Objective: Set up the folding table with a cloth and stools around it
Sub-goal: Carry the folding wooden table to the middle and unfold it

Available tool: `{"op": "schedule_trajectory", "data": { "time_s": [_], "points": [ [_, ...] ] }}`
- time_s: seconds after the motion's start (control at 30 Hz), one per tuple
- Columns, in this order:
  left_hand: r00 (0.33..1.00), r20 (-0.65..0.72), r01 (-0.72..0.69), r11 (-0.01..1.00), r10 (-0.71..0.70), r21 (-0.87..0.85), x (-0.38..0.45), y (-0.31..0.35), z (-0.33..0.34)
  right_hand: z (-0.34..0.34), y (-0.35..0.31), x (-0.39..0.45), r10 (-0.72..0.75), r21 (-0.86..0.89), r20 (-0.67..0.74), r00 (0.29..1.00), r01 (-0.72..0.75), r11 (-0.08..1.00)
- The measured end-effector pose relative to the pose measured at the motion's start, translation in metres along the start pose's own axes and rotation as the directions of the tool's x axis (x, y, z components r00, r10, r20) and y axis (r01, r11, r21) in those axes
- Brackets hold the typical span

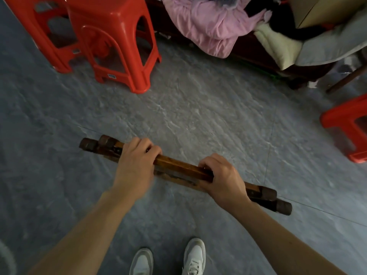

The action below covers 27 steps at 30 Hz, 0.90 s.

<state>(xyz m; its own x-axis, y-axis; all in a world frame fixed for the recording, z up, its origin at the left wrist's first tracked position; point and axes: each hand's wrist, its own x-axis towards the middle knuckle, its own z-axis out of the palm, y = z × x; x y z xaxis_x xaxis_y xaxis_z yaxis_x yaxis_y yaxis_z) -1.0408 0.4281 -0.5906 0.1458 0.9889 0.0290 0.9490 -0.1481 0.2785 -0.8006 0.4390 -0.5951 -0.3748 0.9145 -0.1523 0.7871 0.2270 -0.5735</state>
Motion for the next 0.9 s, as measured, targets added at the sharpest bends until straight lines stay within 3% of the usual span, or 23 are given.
{"op": "schedule_trajectory", "data": {
  "time_s": [0.13, 0.27, 0.33, 0.4, 0.5, 0.57, 0.6, 0.67, 0.8, 0.9],
  "points": [
    [0.982, -0.151, 0.112, 0.994, -0.114, -0.018, -0.001, 0.016, -0.003, -0.012, 0.007, 0.019, -0.03, 0.012, 0.021, 0.999, 0.03, 0.999],
    [0.917, -0.279, 0.192, 0.928, -0.286, -0.32, -0.006, 0.04, 0.008, -0.021, 0.015, 0.03, -0.064, -0.019, 0.071, 0.995, 0.065, 0.998],
    [0.85, -0.281, 0.224, 0.788, -0.447, -0.574, -0.004, 0.056, 0.012, -0.021, 0.015, 0.028, -0.101, -0.04, 0.057, 0.993, 0.103, 0.994],
    [0.732, -0.169, 0.316, 0.548, -0.66, -0.775, 0.003, 0.069, 0.013, -0.018, 0.015, 0.027, -0.103, -0.054, 0.052, 0.993, 0.105, 0.993],
    [0.511, 0.028, 0.411, 0.216, -0.859, -0.886, 0.015, 0.08, 0.017, -0.019, 0.014, 0.028, -0.098, -0.043, 0.044, 0.994, 0.1, 0.994],
    [0.436, 0.122, 0.378, 0.058, -0.891, -0.924, 0.021, 0.086, 0.019, -0.02, 0.013, 0.031, -0.093, -0.037, 0.056, 0.994, 0.095, 0.995],
    [0.423, 0.144, 0.377, 0.029, -0.894, -0.926, 0.023, 0.09, 0.02, -0.02, 0.013, 0.032, -0.084, -0.031, 0.073, 0.994, 0.086, 0.996],
    [0.408, 0.132, 0.397, 0.046, -0.903, -0.917, 0.026, 0.096, 0.021, -0.021, 0.016, 0.033, -0.08, -0.022, 0.106, 0.991, 0.083, 0.996],
    [0.393, 0.0, 0.416, 0.178, -0.919, -0.892, 0.03, 0.106, 0.025, -0.023, 0.019, 0.037, -0.114, 0.03, 0.147, 0.982, 0.111, 0.993],
    [0.371, -0.057, 0.466, 0.239, -0.927, -0.852, 0.033, 0.117, 0.033, -0.026, 0.023, 0.042, -0.198, 0.103, 0.176, 0.964, 0.182, 0.978]
  ]
}}
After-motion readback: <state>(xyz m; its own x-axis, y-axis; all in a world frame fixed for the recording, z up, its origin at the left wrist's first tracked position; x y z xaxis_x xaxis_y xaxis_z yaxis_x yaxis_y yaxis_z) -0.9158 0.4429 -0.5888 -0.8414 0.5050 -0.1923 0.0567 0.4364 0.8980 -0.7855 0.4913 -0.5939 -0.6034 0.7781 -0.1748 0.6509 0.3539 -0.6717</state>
